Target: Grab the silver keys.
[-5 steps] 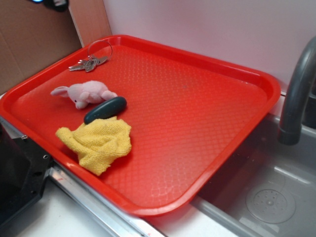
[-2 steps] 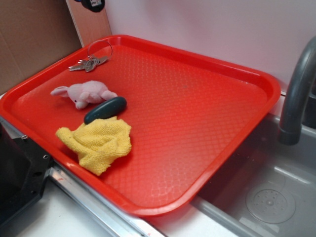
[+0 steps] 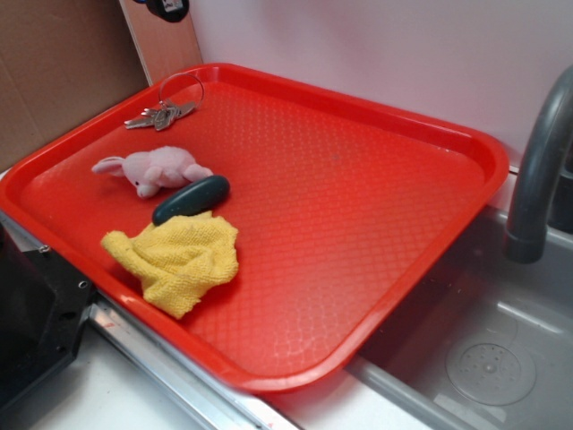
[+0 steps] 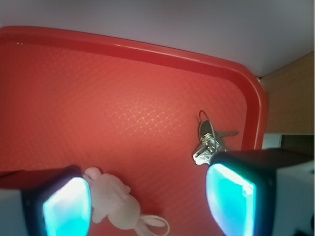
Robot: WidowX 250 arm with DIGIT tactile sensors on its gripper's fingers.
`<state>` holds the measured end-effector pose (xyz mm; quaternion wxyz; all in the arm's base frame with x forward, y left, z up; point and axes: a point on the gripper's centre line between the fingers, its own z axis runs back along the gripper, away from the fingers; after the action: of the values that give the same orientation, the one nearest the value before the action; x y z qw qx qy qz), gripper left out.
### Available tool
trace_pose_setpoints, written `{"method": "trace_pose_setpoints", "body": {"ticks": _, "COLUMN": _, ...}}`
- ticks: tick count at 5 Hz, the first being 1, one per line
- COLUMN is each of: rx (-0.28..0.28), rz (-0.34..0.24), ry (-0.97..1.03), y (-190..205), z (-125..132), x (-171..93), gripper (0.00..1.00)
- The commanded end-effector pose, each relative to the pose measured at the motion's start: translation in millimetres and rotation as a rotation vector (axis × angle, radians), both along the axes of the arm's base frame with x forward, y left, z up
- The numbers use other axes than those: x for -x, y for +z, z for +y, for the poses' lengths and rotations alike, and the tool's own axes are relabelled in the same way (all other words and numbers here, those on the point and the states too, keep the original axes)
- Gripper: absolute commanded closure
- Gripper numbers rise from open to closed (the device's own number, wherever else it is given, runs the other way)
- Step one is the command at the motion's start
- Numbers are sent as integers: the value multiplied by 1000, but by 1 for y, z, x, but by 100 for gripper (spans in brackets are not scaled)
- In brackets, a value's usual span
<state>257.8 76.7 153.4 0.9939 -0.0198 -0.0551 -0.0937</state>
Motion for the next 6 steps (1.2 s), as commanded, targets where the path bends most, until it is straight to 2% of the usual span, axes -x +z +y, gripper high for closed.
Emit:
{"method": "trace_pose_setpoints", "body": {"ticks": 1, "rx": -65, "rz": -55, "ry": 59, "y": -21, "z": 5, "x": -23, "gripper": 0}}
{"method": "trace_pose_setpoints", "body": {"ticks": 2, "rx": -122, "rz": -55, "ry": 91, "y": -58, "z": 27, "x": -31, "gripper": 0}}
{"method": "trace_pose_setpoints", "body": {"ticks": 3, "rx": -168, "rz": -78, "ry": 66, "y": -71, "z": 36, "x": -34, "gripper": 0}}
{"method": "trace_pose_setpoints", "body": {"ticks": 4, "rx": -182, "rz": -76, "ry": 22, "y": -78, "z": 48, "x": -24, "gripper": 0}}
{"method": "trace_pose_setpoints", "body": {"ticks": 5, "rx": -149, "rz": -91, "ry": 22, "y": -67, "z": 57, "x": -15, "gripper": 0}}
{"method": "trace_pose_setpoints", "body": {"ticks": 6, "rx": -160, "rz": -78, "ry": 22, "y": -65, "z": 59, "x": -11, "gripper": 0}}
